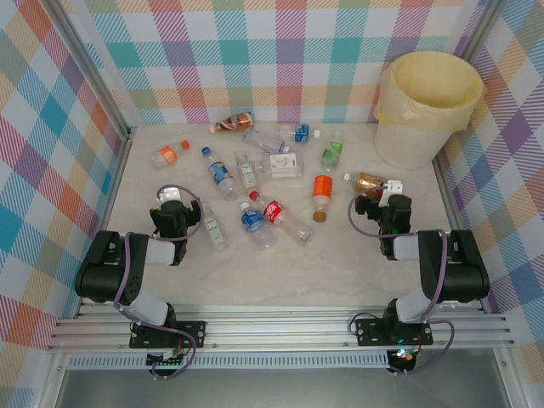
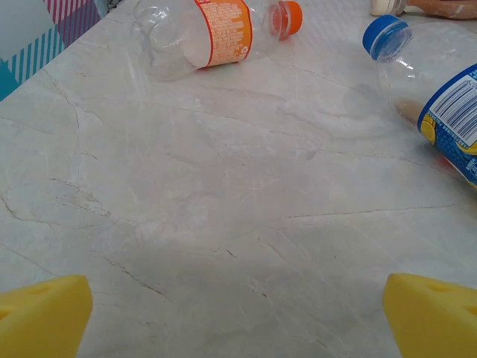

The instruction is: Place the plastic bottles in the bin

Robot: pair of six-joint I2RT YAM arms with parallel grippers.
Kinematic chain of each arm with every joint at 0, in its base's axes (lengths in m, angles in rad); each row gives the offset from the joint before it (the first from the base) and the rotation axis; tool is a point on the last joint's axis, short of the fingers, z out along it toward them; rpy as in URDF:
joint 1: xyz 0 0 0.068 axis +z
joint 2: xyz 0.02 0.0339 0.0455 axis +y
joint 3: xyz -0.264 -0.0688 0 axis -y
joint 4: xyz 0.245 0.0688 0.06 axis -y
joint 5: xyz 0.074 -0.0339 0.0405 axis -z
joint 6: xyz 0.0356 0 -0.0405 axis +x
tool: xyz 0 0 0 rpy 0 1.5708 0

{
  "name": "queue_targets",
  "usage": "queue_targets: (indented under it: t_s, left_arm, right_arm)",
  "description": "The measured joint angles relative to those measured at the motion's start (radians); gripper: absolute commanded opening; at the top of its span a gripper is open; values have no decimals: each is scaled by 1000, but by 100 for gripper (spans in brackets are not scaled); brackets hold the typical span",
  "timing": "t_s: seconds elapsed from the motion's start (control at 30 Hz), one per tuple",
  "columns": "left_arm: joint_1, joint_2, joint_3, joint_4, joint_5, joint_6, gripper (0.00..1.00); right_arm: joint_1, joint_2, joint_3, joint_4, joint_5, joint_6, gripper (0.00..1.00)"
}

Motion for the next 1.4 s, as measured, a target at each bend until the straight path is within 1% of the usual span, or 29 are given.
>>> queue_targets:
  t_s: [1.1, 1.17, 1.27, 1.4]
  left_arm:
    - [0, -1, 1, -3, 9, 2, 100]
    - [0, -10, 12, -37, 30, 10, 100]
    - [0, -62, 66, -168, 51, 19, 100]
    - [-1, -190, 124, -275, 63, 17, 100]
  right_arm:
    - [0, 0, 0, 0, 0, 0, 100]
    - [0, -15, 0, -25, -2, -1, 100]
    - [0, -97, 29, -160, -9, 0, 100]
    - [0, -227, 89, -288, -36, 11, 100]
